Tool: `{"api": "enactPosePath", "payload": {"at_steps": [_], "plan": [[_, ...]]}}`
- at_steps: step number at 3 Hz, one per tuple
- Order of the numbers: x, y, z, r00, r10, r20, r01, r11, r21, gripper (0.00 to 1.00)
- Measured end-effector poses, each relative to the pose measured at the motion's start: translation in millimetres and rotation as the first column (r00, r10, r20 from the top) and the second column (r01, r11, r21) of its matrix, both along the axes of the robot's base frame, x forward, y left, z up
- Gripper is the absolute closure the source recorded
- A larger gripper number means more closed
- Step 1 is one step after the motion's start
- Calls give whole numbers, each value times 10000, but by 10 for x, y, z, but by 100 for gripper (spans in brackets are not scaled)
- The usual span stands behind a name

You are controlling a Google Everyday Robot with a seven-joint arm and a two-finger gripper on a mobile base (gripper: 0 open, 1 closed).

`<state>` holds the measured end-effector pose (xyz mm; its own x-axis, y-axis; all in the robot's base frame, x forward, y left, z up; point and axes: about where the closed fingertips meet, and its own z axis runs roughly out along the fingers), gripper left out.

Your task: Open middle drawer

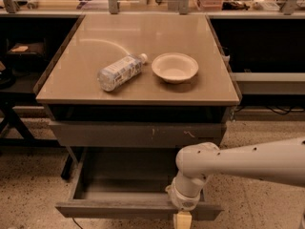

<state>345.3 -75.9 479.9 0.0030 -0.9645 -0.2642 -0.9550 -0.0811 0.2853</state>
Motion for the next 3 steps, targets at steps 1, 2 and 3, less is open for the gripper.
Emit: {"api": "enactPosePath", "payload": {"at_steps": [1, 2, 3], "plan": [[93, 106, -241, 9998, 76, -180, -79, 9999, -124, 0], [21, 164, -474, 9979, 266, -588, -284, 9992, -292, 0], [-175, 146, -582, 9926, 595, -1063, -659, 9961, -581, 0]]}}
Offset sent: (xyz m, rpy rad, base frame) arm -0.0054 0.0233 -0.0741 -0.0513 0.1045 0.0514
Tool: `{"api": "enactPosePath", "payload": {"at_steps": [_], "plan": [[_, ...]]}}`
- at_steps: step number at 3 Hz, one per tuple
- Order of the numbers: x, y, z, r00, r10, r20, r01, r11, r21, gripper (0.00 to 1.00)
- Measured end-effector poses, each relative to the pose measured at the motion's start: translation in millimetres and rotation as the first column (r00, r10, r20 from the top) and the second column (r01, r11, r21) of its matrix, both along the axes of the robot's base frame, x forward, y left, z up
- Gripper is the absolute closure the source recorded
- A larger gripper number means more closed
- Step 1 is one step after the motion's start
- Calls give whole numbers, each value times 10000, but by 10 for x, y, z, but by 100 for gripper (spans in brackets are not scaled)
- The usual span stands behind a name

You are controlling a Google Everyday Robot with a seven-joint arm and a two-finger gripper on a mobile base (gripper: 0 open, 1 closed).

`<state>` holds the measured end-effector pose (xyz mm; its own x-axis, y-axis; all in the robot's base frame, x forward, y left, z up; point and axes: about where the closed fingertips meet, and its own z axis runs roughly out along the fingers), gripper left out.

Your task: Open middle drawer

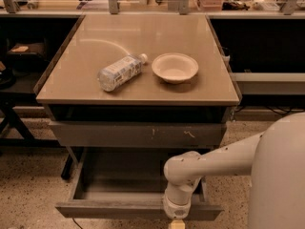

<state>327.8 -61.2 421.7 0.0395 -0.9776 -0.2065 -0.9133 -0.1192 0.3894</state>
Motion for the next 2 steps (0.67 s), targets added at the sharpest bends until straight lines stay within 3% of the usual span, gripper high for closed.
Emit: {"api": "enactPosePath", "payload": {"at_steps": [2], "plan": [[-312, -135, 145, 9958, -68, -909, 63, 10000, -52, 0]]}}
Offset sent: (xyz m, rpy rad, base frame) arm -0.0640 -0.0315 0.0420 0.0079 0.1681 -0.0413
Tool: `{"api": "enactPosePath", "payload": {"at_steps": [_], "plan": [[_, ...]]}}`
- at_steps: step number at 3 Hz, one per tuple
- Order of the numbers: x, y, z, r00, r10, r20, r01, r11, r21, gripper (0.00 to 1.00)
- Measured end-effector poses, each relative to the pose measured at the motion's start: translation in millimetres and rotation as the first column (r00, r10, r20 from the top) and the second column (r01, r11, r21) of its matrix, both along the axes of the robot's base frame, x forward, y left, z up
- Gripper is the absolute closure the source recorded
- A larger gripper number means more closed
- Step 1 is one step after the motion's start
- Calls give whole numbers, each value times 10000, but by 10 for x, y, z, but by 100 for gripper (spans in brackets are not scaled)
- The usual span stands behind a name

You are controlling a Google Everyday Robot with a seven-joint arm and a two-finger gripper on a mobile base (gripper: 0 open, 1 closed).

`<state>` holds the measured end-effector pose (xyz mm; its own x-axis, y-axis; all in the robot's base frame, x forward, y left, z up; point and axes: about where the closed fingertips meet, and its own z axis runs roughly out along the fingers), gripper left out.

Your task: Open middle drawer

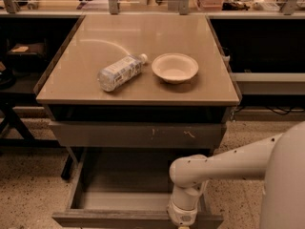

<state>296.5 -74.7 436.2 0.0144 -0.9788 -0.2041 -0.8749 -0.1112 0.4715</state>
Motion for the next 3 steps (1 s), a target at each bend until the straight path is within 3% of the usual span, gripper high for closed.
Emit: {"api": "enactPosePath", "payload": {"at_steps": [3], "plan": [[-391, -205, 249, 9972, -527, -524, 533, 9985, 104, 0]]}}
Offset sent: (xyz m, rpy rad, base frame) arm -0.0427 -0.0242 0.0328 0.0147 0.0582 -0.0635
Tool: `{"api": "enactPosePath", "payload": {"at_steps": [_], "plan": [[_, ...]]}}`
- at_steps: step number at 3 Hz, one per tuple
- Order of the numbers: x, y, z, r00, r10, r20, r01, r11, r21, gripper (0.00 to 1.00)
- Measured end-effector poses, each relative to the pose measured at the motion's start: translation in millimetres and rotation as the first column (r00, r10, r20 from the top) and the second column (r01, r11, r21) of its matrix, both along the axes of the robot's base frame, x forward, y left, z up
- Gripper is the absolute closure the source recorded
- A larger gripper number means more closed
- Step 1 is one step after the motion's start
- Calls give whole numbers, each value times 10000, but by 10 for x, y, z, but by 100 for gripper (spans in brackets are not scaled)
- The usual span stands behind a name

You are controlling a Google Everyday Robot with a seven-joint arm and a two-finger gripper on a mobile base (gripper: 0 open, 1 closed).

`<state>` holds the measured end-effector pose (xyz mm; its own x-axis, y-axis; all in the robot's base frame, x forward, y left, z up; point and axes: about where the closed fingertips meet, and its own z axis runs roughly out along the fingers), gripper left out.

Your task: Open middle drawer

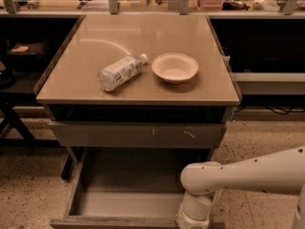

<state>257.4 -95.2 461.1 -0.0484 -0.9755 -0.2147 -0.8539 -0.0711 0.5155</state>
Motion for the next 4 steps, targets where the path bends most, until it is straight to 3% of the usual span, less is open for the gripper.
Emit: {"api": "enactPosePath", "payload": {"at_steps": [2, 3, 4], "plan": [[-26, -23, -30, 9998, -202, -89, 203, 9998, 81, 0], [95, 96, 2, 9995, 312, -24, -312, 9995, 100, 0], [-92, 10, 104, 9956, 750, -561, -756, 9971, -94, 0]]}}
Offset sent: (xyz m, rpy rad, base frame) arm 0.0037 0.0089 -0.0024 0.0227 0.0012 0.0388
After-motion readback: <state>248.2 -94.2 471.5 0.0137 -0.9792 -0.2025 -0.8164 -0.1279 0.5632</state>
